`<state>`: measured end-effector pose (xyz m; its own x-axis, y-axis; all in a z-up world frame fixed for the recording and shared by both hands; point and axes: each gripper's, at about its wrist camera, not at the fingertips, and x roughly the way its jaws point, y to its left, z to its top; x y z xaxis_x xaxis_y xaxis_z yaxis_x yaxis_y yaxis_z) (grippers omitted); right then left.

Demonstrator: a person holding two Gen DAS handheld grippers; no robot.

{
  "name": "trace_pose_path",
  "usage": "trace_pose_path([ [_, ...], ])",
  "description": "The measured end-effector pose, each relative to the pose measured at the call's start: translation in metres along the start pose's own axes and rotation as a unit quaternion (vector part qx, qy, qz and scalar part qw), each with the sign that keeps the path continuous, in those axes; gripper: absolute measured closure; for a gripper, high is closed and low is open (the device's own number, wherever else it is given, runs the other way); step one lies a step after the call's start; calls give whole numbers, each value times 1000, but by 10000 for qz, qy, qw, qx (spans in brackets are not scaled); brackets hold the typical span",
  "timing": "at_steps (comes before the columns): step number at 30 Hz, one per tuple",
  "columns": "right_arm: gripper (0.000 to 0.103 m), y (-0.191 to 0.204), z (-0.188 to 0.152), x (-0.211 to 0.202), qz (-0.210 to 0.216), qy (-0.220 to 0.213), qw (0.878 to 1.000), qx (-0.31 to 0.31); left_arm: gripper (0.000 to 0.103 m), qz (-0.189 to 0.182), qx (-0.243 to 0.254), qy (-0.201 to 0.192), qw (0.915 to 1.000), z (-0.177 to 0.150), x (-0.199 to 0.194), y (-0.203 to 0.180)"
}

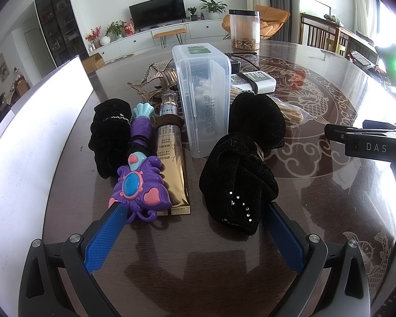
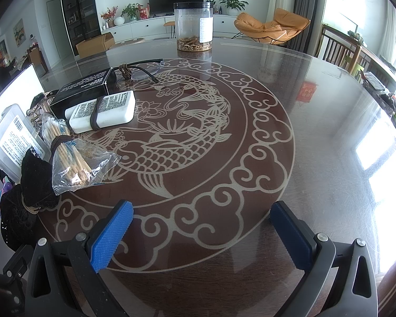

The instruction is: Organize objects

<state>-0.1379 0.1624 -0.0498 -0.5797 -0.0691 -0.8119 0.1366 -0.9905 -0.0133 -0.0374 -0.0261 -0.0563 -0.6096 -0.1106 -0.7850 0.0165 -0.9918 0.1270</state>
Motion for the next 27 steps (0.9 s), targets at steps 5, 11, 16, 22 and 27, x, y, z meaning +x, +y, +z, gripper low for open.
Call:
trace_pose_path([
  [5, 0, 0, 0, 0, 1, 0, 10000, 0, 0, 1, -3, 0, 10000, 0, 0, 0],
  [11, 0, 0, 0, -1, 1, 0, 10000, 0, 0, 3, 1, -1, 10000, 0, 0, 0],
  [16, 0, 0, 0, -1, 1, 0, 10000, 0, 0, -23, 42, -11, 10000, 0, -1, -4],
  [22, 0, 0, 0, -1, 1, 0, 10000, 0, 0, -184, -220, -37, 9996, -1, -4, -1],
  [27, 0, 0, 0, -1, 0, 0, 10000, -1, 0, -386, -487, 305, 9976, -7, 0, 10],
])
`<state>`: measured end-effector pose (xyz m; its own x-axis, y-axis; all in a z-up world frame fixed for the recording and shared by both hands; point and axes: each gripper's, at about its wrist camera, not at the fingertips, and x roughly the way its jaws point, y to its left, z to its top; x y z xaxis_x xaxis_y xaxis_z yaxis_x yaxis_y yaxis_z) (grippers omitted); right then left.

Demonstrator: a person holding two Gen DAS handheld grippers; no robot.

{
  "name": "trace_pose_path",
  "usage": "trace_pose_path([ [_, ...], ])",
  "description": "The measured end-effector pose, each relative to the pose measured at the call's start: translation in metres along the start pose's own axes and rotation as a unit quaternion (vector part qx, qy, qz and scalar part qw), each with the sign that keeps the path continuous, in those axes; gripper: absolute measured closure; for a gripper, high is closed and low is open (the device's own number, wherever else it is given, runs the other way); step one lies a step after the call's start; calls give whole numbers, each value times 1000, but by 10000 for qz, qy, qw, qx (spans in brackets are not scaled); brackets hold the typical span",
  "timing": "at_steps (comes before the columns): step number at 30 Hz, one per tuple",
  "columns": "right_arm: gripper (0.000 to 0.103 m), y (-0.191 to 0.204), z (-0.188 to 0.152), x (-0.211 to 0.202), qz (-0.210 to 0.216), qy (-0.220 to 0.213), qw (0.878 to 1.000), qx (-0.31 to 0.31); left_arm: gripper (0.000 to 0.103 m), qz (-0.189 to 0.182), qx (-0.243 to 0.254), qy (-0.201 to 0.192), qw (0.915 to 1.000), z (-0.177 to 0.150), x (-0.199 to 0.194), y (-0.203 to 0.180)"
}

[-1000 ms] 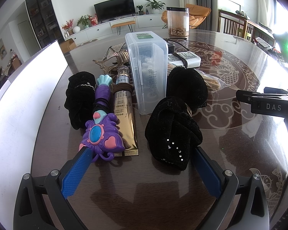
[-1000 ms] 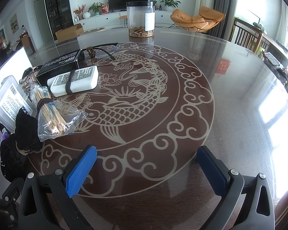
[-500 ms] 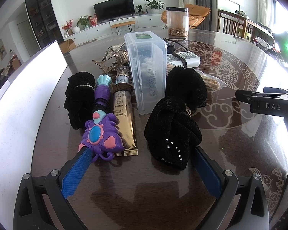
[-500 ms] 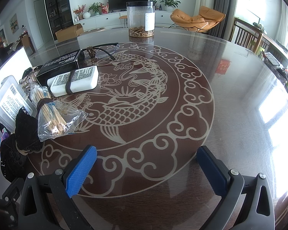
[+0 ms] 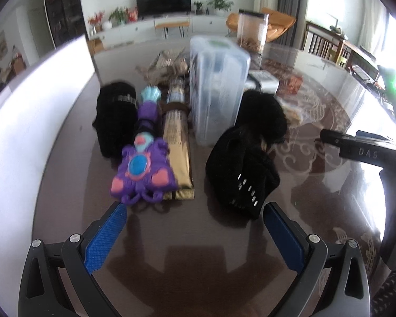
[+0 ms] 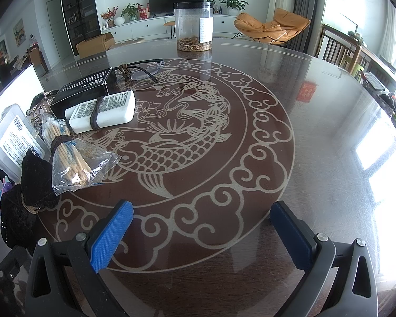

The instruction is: Organize objects

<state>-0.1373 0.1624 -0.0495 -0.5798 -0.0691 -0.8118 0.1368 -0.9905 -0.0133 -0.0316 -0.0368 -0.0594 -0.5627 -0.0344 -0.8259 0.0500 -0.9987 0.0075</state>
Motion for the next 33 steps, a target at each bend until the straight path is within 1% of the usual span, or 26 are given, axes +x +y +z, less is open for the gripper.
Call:
trace_pose_path([
  [1, 0, 0, 0, 0, 1, 1, 10000, 2, 0, 10, -31, 123, 9999, -2, 2, 0],
  [7, 0, 0, 0, 0, 1, 0, 10000, 1, 0, 61, -96, 275, 9996, 0, 7, -1],
  [11, 0, 0, 0, 0, 2, 0, 10000, 2, 0, 44, -74, 279, 9996, 2, 9, -2],
  [16, 0, 0, 0, 0, 1, 2, 10000, 2, 0, -8, -8, 174, 9998, 0, 10, 3],
  [18, 0, 0, -2, 0, -3, 1, 10000, 9, 0, -45, 51, 228, 9997, -3, 9, 3],
  [19, 0, 0, -6, -4, -49, 80, 9999, 53, 0, -82, 82, 289, 9995, -6, 3, 11],
  [21, 0, -1, -14, -13, -225, 359, 9982, 412, 0, -147, 165, 328, 9992, -18, -6, 20],
  [22, 1, 3, -22, -25, 88, 414, 9963, 744, 0, -187, 225, 282, 9992, -27, -12, 24],
  [24, 3, 19, -29, -46, 1027, 365, 9890, 998, 0, -205, 251, 180, 9993, -40, -19, 30],
  [25, 3, 35, -29, -56, 1477, 314, 9840, 941, 0, -192, 232, 140, 9994, -45, -22, 33],
  [27, 3, 78, -23, -69, 1976, 321, 9783, 527, 0, -174, 198, 104, 9996, -53, -27, 37],
  [28, 3, 94, -18, -68, 2159, 351, 9749, 420, 0, -175, 200, 87, 9996, -56, -29, 38],
  [29, 7, 107, -13, -67, 2254, 366, 9730, 347, 0, -178, 202, 78, 9996, -58, -30, 38],
  [30, 13, 120, -9, -62, 2247, 350, 9735, 247, 0, -177, 200, 73, 9996, -61, -30, 41],
  [32, 18, 142, 0, -50, 2069, 298, 9779, -52, 0, -163, 182, 90, 9997, -63, -31, 43],
  [33, 27, 150, 3, -43, 1986, 351, 9793, -187, 0, -159, 186, 88, 9997, -64, -30, 42],
])
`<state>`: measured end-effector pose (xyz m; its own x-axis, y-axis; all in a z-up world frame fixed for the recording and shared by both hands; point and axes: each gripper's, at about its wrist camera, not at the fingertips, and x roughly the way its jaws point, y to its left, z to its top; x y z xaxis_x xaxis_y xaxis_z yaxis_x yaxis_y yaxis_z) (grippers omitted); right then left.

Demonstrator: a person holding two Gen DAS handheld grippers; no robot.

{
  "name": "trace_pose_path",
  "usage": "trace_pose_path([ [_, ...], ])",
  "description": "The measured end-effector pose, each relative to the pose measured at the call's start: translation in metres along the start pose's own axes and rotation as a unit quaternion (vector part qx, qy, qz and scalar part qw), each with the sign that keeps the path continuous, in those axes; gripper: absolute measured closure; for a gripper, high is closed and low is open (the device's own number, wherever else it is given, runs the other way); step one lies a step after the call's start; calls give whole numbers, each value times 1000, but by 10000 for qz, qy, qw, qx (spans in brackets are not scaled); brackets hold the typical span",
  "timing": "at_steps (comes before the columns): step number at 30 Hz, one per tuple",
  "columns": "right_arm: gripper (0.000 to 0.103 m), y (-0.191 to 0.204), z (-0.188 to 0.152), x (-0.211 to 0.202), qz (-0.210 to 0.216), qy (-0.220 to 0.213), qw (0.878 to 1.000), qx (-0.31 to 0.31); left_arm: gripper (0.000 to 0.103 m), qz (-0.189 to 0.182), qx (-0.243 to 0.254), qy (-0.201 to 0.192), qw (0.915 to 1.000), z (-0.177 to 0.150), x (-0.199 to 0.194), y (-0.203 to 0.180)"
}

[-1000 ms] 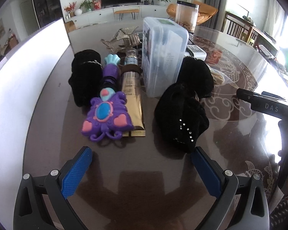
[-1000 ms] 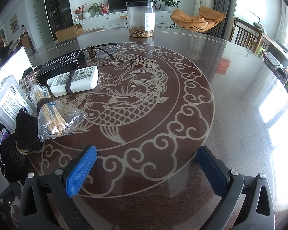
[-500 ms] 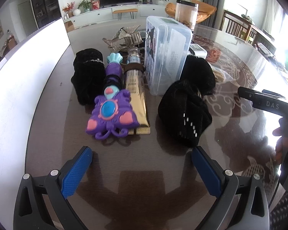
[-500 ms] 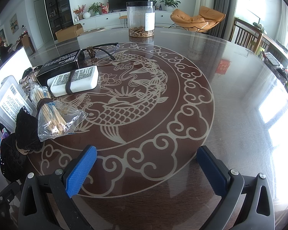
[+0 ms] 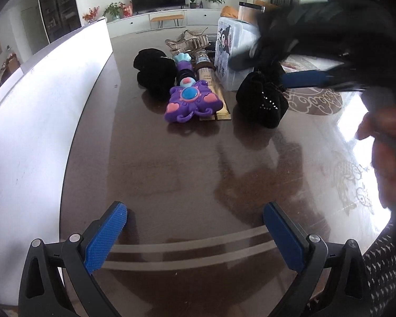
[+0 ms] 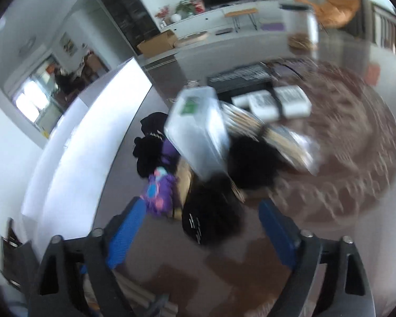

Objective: Organize objects
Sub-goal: 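Grasp the black knit pouch with the right tool while the left tool grasps the purple toy wand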

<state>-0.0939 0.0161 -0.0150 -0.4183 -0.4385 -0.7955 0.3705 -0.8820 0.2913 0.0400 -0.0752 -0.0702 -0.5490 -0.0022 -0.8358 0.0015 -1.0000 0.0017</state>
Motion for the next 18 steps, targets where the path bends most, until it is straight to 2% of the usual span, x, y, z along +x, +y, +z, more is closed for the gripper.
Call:
trace_pose_path([
  [1, 36, 0, 0, 10, -107, 130, 9998, -125, 0, -7, 11, -7, 10000, -1, -1, 2],
  [2, 57, -2, -3, 17, -234, 261, 9992, -212, 0, -15, 22, -12, 10000, -2, -1, 2],
  [3, 66, -7, -8, 19, -253, 312, 9989, -221, 0, -25, 28, -19, 10000, -4, -3, 4],
  [4, 66, -15, -15, 14, -138, 247, 9995, -143, 0, -34, 39, -42, 10000, -4, -4, 3],
  [6, 67, -30, -35, -3, -230, 132, 9996, -91, 0, -32, 32, -71, 10000, -5, -4, 6],
  [10, 67, -55, -74, -41, -1032, -176, 9938, -385, 0, 13, -59, -22, 10000, -3, -3, 6],
  [14, 66, -76, -98, -67, -1290, -533, 9894, -400, 0, -194, -227, 60, 9995, 26, 8, 9],
  [16, 62, -82, -110, -74, -1370, -787, 9867, -378, 0, -286, -453, -80, 9985, 46, 8, 16],
  [18, 48, -88, -116, -78, -1407, -987, 9848, -252, 0, -288, -674, -155, 9972, 69, 14, 26],
])
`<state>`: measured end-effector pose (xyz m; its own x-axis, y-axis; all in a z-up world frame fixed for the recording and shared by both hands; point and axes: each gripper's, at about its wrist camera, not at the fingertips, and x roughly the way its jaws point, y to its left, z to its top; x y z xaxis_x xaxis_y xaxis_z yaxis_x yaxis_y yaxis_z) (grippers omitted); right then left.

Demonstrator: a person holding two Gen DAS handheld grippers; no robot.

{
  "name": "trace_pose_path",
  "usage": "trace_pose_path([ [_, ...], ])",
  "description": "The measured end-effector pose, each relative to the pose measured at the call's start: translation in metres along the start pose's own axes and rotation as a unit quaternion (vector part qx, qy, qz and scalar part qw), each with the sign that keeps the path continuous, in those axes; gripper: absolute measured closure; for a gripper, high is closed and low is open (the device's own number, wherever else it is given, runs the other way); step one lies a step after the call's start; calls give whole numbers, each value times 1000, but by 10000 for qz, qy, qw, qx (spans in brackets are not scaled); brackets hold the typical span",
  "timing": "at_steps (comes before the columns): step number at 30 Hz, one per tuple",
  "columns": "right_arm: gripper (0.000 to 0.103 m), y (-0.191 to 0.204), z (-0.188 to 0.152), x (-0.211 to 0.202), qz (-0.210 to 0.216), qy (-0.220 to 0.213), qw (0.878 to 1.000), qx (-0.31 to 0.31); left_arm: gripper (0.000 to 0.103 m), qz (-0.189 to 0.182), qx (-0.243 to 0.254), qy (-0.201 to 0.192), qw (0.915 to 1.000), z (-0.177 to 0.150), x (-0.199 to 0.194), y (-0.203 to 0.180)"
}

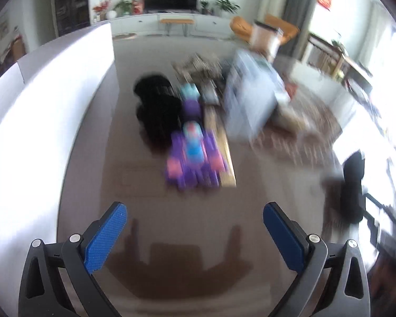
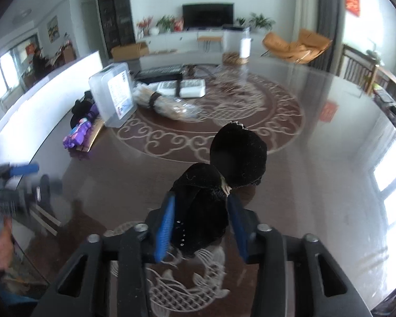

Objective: Organize objects
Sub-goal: 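Grasp the black knit pouch with the right tool while the left tool grasps the purple toy wand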

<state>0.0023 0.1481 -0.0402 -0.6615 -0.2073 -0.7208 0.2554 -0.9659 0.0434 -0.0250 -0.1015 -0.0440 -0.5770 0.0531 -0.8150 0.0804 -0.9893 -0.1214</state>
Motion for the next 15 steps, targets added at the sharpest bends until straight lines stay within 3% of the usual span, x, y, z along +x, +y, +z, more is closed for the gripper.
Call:
trace_pose_path([
  [3, 40, -8, 3, -4, 31, -80, 9997, 218, 0, -82, -286, 269, 9992, 30, 22, 9],
  [5, 37, -12, 5, -1, 68, -96, 9996, 266, 22, -77, -294, 442, 9986, 39, 36, 10],
  [6, 36, -15, 4, -3, 75, -103, 9995, 293, 23, 8, -256, 506, 9984, 40, 40, 10],
  [7, 35, -19, 3, -3, 94, -103, 9992, 376, 31, 191, -120, 379, 9990, 40, 39, 6],
  [9, 31, -25, 0, -2, 123, -93, 9985, 526, 49, 109, -79, 309, 9994, 37, 35, 6],
  [15, 31, -36, 0, 1, 182, -59, 9963, 843, 51, 133, 181, 396, 9990, -6, 2, 3],
])
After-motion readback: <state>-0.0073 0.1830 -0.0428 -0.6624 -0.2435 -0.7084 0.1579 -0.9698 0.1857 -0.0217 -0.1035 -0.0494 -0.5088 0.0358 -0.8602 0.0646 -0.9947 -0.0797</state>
